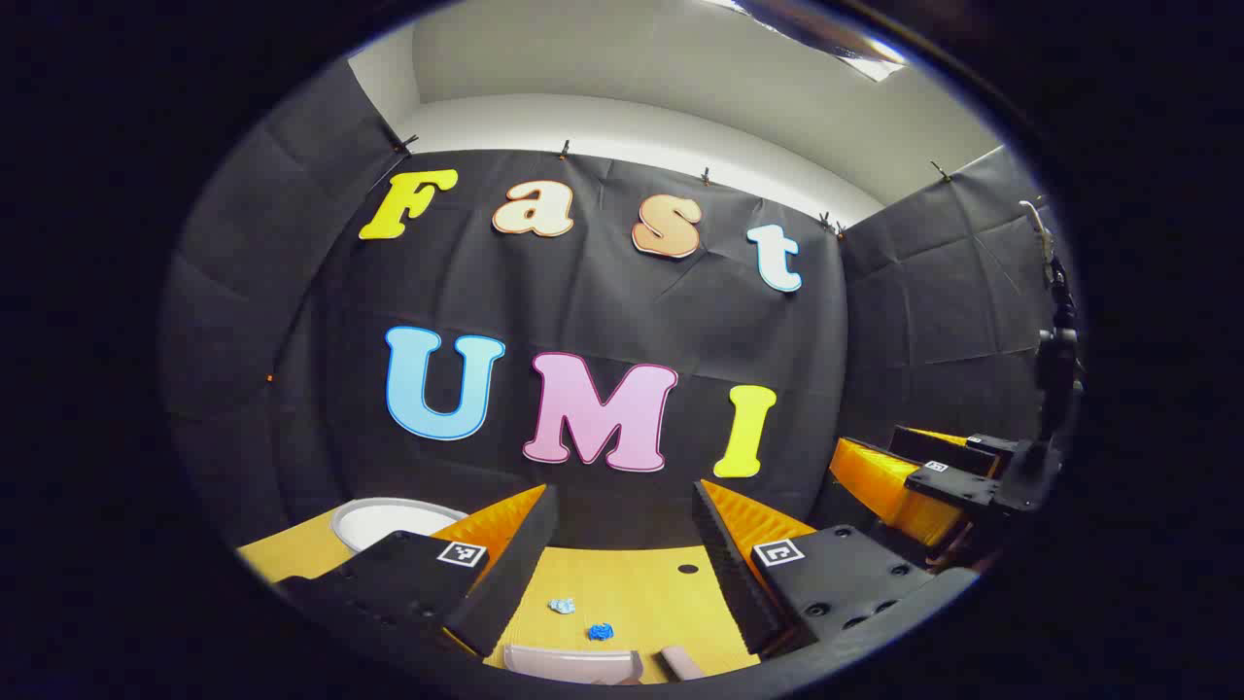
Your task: Pick up the small broom and dustpan from the desktop, sweep the trash into the dustpan with the broom, and then empty the trash into the garbage bin.
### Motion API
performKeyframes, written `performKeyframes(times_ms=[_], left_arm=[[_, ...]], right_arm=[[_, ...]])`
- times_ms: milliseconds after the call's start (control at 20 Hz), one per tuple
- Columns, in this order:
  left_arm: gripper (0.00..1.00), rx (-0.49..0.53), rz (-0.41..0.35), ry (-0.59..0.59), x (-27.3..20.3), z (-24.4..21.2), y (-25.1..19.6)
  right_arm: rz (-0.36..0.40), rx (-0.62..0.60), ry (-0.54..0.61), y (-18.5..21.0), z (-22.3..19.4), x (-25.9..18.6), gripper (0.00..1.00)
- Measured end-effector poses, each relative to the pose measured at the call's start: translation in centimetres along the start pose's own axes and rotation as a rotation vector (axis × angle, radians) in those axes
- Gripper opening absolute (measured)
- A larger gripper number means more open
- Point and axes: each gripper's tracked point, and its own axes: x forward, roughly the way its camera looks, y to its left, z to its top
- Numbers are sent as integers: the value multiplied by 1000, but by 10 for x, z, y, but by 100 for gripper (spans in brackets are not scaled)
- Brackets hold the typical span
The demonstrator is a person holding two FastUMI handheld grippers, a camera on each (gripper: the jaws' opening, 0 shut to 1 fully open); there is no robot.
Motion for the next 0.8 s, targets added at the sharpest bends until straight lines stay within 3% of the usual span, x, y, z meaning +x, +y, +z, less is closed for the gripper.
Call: performKeyframes(times_ms=[800], left_arm=[[84, 9, -40, 0, -12, -2, -1]], right_arm=[[-6, 5, 2, 11, -3, 4, 98]])
